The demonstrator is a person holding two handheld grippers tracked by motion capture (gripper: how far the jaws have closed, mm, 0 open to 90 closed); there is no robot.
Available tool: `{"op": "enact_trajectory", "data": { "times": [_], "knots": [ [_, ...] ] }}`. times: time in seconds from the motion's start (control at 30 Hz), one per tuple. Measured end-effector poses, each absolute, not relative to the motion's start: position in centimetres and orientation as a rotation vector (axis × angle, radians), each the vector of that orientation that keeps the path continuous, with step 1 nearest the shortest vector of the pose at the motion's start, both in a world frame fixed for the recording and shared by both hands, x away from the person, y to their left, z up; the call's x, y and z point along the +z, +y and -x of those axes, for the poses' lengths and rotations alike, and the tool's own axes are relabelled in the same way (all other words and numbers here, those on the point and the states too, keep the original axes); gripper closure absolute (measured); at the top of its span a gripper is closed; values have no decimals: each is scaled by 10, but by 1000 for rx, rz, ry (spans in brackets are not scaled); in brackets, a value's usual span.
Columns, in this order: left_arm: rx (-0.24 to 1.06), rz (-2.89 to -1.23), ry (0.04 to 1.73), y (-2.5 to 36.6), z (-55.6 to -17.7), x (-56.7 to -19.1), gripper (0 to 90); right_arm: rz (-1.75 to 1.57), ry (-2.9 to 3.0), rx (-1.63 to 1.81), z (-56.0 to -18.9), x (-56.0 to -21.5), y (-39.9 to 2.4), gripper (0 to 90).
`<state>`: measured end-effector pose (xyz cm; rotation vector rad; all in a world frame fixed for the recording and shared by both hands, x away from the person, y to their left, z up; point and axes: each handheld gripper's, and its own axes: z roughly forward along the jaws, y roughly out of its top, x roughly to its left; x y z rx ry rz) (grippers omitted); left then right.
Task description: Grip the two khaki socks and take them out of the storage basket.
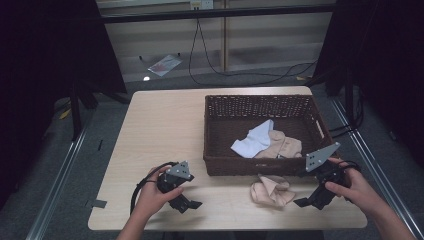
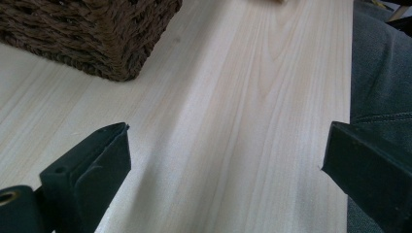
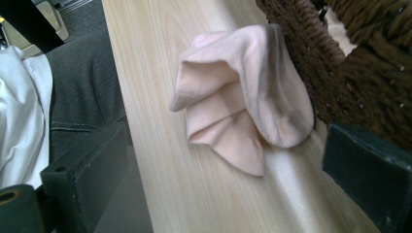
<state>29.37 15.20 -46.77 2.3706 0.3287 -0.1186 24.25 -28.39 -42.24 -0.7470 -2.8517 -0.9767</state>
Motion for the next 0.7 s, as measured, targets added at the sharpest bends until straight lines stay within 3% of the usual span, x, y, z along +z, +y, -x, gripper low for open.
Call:
{"op": "enact_trajectory", "data": {
  "times": [0.7],
  "knots": [
    [-120,-2373,333,152,-294,-468,31,768,-2873,-962,-236,-449,-292,32]
  ]
}}
